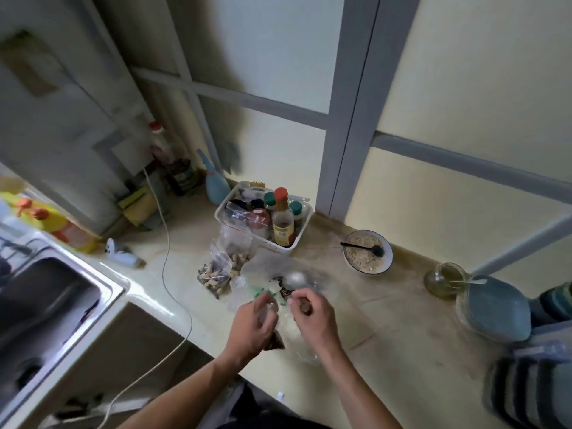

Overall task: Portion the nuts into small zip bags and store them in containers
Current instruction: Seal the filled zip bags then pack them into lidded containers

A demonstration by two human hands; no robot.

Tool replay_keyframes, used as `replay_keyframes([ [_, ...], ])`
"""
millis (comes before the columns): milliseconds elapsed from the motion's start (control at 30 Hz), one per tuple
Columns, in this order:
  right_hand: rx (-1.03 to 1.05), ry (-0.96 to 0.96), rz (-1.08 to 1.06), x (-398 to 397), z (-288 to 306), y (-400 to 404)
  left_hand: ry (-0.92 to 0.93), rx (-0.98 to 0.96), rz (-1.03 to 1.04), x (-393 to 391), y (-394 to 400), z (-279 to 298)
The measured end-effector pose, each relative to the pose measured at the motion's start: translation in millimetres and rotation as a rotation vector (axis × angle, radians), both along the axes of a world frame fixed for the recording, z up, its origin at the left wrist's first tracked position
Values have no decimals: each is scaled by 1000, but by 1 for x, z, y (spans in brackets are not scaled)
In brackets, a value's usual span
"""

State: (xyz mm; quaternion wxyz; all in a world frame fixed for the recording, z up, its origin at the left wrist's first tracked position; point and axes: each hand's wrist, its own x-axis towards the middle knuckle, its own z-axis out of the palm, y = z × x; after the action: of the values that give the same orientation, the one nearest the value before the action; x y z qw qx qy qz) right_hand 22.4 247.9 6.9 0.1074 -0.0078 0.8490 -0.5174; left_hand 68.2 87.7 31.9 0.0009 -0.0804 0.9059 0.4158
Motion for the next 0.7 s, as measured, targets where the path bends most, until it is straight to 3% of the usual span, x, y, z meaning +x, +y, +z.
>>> replay_keyframes([
  [200,137,37,-73,2,-2,-30,149,-34,323,16,-38,17],
  [367,212,56,-90,3,-5,-52,51,-88,539,8,-80,15],
  [500,253,40,-87,-1,-2,-64,-111,-80,574,-5,-114,-2],
  [700,296,-23,-102,-7,3,-67,-284,-151,443,-33,-159,-27],
])
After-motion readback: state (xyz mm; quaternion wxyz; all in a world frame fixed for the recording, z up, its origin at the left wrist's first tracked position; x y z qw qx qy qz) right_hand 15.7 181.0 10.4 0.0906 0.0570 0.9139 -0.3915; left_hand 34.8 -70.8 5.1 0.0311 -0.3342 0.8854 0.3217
